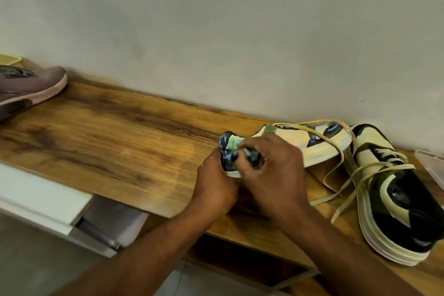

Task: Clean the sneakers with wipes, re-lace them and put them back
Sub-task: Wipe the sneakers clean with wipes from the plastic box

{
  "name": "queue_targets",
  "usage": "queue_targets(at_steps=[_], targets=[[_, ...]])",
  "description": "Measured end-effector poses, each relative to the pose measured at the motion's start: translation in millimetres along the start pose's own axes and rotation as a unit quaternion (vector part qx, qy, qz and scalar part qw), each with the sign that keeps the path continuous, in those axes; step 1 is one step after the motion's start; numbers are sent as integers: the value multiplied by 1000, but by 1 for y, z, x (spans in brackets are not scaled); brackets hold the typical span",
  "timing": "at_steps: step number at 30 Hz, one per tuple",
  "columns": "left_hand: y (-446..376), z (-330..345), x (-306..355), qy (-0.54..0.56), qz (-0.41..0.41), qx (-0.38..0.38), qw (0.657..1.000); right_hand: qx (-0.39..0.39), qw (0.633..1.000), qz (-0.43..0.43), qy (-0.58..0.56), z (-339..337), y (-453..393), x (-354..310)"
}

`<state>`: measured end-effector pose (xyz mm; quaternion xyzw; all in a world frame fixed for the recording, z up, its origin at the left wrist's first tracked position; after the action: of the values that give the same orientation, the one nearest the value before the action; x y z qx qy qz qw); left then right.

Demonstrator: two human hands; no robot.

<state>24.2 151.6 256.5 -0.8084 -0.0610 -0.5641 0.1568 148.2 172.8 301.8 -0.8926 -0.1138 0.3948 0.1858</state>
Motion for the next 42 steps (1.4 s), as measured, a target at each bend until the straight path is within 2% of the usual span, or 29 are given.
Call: queue_targets(at_steps=[2,4,9,11,14,16,18,24,28,32,35,42], targets=[[1,0,1,-1,-10,13,1000,-16,998,-39,55,8,8,-8],[1,0,1,10,-7,3,1000,-5,997,-39,70,4,2,-5],[5,1,-2,50,29,-20,998,64,996,65,16,-17,-22,21],[8,3,-2,40,20,-20,999,57,997,48,2,-13,-15,17],[9,2,0,28,8,-4,1000,-2,1000,-11,5,4,3,-1],[11,1,-1,-25,21,-23,999,-26,998,-45,33,10,8,-8],[9,1,0,19,18,-14,1000,-6,999,-38,32,4,3,-5],[11,3,5,45,48,-6,998,72,997,37,-11,-17,-17,21],[14,5,8,9,30,0,1000,35,999,-23,-17,-3,0,3],[11,2,3,-5,40,-6,999,-3,996,-74,53,4,6,-4],[1,-6,0,11,60,-29,998,15,999,-33,32,-10,-5,8],[-14,-30,-11,75,24,-62,995,30,998,48,32,-40,-23,46]])
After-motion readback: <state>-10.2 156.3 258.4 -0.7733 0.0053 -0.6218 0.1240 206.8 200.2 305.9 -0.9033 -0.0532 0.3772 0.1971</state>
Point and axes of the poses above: each hand's wrist, its own y-axis away from the middle knuckle, its own z-axis out of the palm, x = y × z, the point moved 2 cm from there along -y, towards the middle knuckle, and after that the axes turned 15 degrees about z, right-handed, at the moved point
